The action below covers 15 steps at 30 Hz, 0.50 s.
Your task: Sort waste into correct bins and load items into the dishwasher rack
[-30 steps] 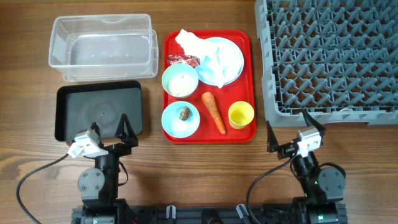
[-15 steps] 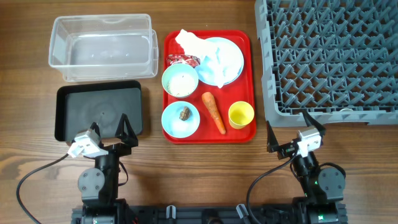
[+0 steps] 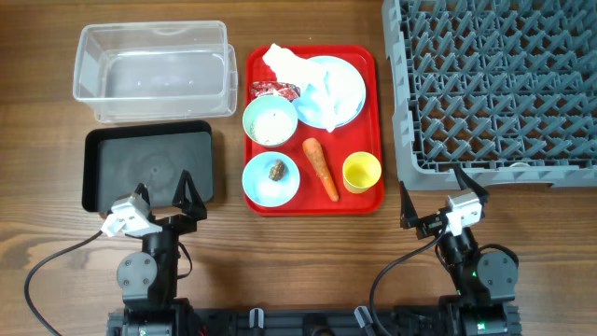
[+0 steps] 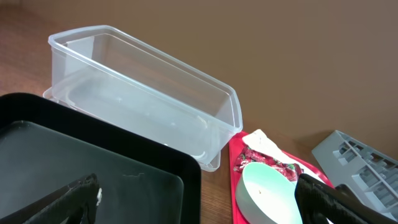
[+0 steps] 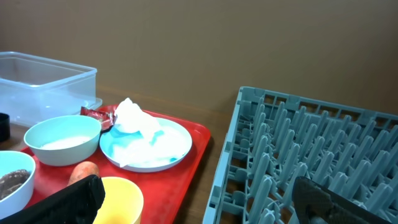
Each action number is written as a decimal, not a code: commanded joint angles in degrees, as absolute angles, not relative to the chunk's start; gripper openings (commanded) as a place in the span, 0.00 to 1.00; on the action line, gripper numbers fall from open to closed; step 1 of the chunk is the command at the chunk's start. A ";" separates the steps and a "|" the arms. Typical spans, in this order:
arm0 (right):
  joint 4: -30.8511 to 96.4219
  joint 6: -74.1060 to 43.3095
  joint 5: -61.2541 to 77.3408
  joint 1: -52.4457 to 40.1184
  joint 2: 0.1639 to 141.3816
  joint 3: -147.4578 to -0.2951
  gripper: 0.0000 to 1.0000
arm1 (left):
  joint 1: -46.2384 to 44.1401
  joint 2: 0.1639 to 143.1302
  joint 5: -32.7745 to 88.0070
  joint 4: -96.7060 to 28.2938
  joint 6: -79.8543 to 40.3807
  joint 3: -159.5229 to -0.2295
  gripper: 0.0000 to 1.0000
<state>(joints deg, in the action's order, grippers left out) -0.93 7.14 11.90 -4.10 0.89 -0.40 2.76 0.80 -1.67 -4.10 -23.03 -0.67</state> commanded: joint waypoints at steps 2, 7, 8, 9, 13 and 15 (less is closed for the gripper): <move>-2.55 7.38 12.47 -4.27 0.43 -0.30 1.00 | 3.18 0.75 -4.49 -3.66 -22.72 -0.36 1.00; -3.90 7.35 13.63 -4.27 0.43 -0.30 1.00 | 3.18 0.75 -4.80 -1.45 -22.74 -0.36 1.00; -4.54 7.33 15.05 -4.27 0.43 -0.32 1.00 | 3.18 0.75 -3.84 -0.60 -22.72 -0.36 1.00; -5.17 7.33 16.32 -4.27 0.43 -0.32 1.00 | 3.18 0.75 -2.74 0.12 -22.72 -0.38 1.00; -8.27 7.33 20.10 -4.27 0.43 -0.32 1.00 | 3.18 0.75 0.27 3.97 -22.70 -0.45 1.00; -9.69 7.31 20.03 -4.27 0.43 -0.34 1.00 | 3.18 0.80 2.04 4.45 -22.37 -0.95 1.00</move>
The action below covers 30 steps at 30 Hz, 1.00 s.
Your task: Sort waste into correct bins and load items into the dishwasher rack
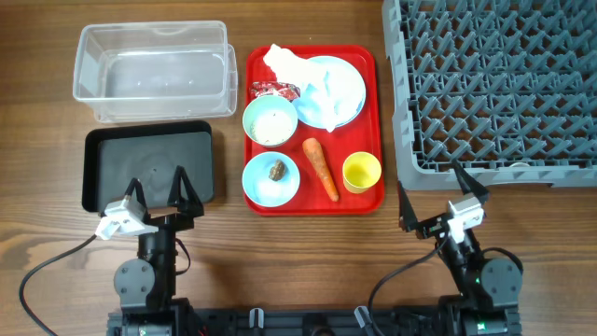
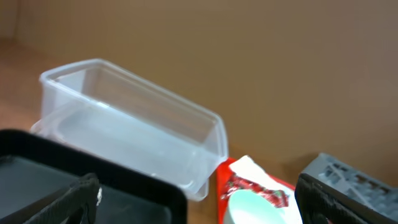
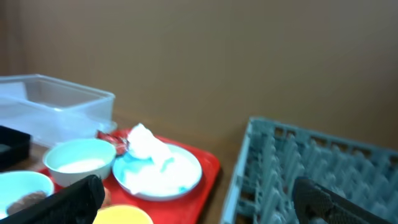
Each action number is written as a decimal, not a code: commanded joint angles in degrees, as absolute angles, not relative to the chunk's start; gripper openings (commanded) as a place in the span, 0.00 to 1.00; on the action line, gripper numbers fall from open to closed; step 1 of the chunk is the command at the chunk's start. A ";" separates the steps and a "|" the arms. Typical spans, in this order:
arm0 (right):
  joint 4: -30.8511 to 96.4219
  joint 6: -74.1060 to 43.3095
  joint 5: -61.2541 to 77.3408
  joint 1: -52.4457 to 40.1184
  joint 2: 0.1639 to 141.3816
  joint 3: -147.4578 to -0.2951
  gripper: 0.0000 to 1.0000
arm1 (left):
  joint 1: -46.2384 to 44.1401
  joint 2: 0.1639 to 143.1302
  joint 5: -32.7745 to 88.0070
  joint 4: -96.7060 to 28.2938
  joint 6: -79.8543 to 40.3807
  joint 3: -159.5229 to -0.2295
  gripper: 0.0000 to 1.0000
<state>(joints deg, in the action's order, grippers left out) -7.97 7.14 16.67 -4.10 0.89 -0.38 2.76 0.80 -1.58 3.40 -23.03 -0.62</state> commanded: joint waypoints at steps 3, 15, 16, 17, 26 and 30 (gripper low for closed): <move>-10.02 7.31 20.01 -4.27 0.43 -1.34 1.00 | 3.16 1.65 5.37 2.87 -19.25 -3.27 1.00; -9.82 7.31 19.49 -4.27 8.43 -11.51 1.00 | 3.05 28.82 9.47 -7.14 -12.12 -29.34 1.00; -9.80 7.27 19.66 -4.27 9.69 -12.47 1.00 | 2.92 32.03 9.61 -8.36 -12.12 -32.29 1.00; -9.76 7.29 19.90 -4.27 11.51 -13.85 1.00 | 2.55 35.42 9.58 -9.93 -12.10 -35.59 1.00; -3.57 7.33 23.46 -4.27 32.71 -31.73 1.00 | -8.47 63.46 1.15 -29.17 -5.23 -66.89 1.00; 6.35 7.44 24.10 -4.27 41.85 -42.46 1.00 | -14.33 74.59 -3.86 -40.10 -3.36 -80.97 1.00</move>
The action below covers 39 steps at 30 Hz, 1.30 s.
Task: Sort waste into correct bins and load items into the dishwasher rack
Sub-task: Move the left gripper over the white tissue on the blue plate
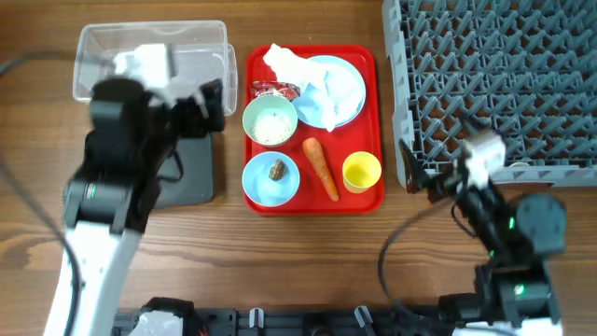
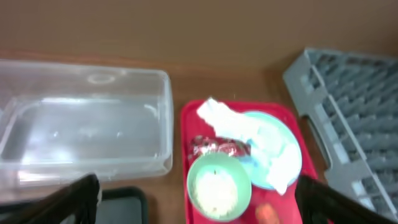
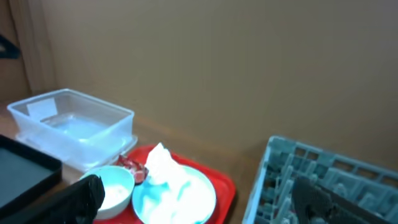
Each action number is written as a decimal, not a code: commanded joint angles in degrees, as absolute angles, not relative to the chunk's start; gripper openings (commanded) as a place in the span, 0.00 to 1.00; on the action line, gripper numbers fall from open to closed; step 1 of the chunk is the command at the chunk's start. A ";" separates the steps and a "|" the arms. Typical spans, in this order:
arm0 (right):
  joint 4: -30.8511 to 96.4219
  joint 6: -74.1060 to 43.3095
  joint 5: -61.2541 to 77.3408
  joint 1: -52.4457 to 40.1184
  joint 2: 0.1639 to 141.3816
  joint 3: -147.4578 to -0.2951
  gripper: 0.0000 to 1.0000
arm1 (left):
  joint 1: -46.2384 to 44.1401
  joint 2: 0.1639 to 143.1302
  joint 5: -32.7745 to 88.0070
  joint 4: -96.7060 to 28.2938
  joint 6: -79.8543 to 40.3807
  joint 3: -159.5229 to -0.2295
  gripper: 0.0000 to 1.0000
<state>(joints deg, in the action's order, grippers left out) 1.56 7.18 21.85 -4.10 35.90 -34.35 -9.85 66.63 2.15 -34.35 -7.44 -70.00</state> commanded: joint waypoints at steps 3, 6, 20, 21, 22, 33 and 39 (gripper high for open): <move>15.81 7.55 24.08 -4.27 49.08 -51.96 1.00 | -16.84 82.21 -4.58 -47.29 -3.40 -90.28 1.00; 26.61 7.57 24.08 -4.25 56.93 -63.07 1.00 | -18.20 90.94 -1.85 -54.76 -3.46 -100.14 1.00; 56.62 10.44 23.62 -0.01 82.61 -97.58 1.00 | -18.63 119.48 6.26 -64.82 -6.44 -127.09 1.00; 56.60 10.44 23.64 -0.03 83.37 -97.60 1.00 | -18.68 120.33 6.26 -62.89 -6.44 -127.09 1.00; 56.88 10.31 23.64 -0.01 84.25 -97.60 1.00 | -18.76 121.19 6.22 -60.60 -6.44 -127.09 1.00; 60.58 10.33 23.64 -0.01 87.68 -97.49 1.00 | -18.81 122.72 9.56 -55.42 -6.87 -126.91 1.00; 60.47 10.37 23.62 -0.01 87.68 -97.49 0.95 | -19.00 124.81 9.58 -53.49 -6.87 -124.79 1.00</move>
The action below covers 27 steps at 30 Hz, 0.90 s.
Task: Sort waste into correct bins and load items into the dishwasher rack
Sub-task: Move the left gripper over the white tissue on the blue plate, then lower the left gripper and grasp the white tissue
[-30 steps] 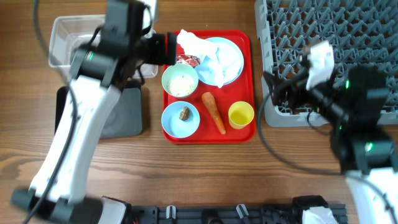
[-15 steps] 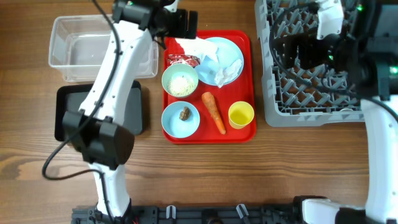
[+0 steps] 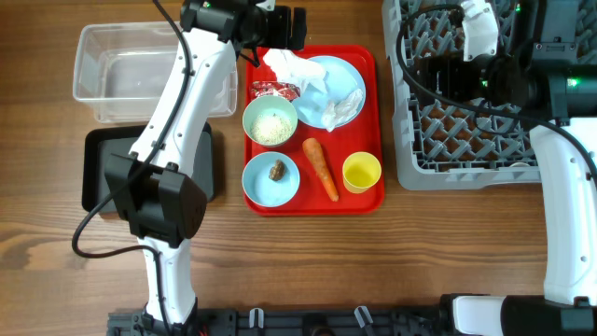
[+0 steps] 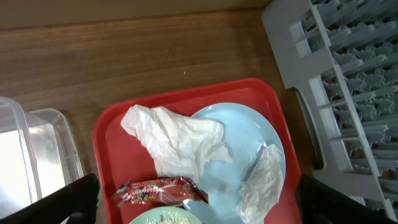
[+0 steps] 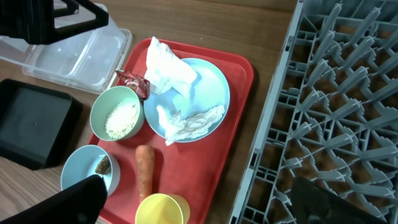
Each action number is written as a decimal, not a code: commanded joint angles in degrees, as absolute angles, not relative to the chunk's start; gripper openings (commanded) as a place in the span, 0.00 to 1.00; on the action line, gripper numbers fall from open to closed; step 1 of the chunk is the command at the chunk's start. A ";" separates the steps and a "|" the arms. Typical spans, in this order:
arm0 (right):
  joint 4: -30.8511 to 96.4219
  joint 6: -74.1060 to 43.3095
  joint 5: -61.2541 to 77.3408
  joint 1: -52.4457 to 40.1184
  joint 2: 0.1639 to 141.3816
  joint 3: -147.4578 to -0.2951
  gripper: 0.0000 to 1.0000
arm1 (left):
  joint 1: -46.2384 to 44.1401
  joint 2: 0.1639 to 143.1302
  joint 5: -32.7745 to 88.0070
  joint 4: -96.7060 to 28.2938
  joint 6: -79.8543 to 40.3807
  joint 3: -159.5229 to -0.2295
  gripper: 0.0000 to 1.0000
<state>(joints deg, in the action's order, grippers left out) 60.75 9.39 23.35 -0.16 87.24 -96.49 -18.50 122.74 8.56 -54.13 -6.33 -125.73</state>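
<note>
A red tray (image 3: 312, 198) holds a blue plate (image 3: 347, 82) with two crumpled tissues (image 4: 177, 140), a red snack wrapper (image 4: 158, 190), a green bowl of rice (image 3: 270, 121), a blue bowl with a brown scrap (image 3: 270, 177), a carrot (image 3: 320, 168) and a yellow cup (image 3: 362, 172). My left gripper (image 3: 284, 30) hangs open above the tray's far end, over the tissue and wrapper. My right gripper (image 3: 438, 79) is open and empty over the left side of the grey dishwasher rack (image 3: 504, 131).
A clear plastic bin (image 3: 154, 73) stands at the far left. A black bin (image 3: 103, 168) sits in front of it, with the left arm stretched over both. The rack fills the right side of the table.
My left gripper has moved from over the bins to above the tray's far end. My right gripper has gone from the rack's front left corner to high over the rack's left side. Both stay open.
Both arms sat low at the table's front edge, grippers open, the left before the black bin and the right before the rack. Then they were raised over the bins and the rack corner. Now they hang over the tray's far end and the rack.
</note>
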 commanded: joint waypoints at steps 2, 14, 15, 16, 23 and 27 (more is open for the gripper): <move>60.25 10.39 23.59 -0.01 87.68 -97.49 0.95 | -19.35 126.61 9.37 -54.04 -6.85 -124.79 1.00; 60.07 10.33 23.62 -0.03 87.77 -97.49 0.87 | -23.77 135.61 -2.59 -58.11 -7.16 -124.79 0.81; 60.07 10.33 23.62 -0.03 87.77 -97.49 0.87 | -24.01 135.92 -4.08 -58.67 -8.29 -124.79 0.81; 60.07 10.33 23.62 -0.03 87.77 -97.49 0.86 | -24.18 136.40 -5.80 -59.13 -9.74 -124.79 0.80; 60.29 10.31 23.62 -0.03 87.77 -97.49 0.83 | -24.23 138.91 -8.01 -60.49 -15.97 -124.77 0.74; 60.29 10.33 23.62 -0.03 87.77 -97.49 0.82 | -24.27 139.68 -8.03 -60.45 -15.92 -124.77 0.65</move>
<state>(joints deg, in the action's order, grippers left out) 60.40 9.72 23.35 -0.16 87.24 -96.49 -24.53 138.12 -6.59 -60.29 -13.93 -125.08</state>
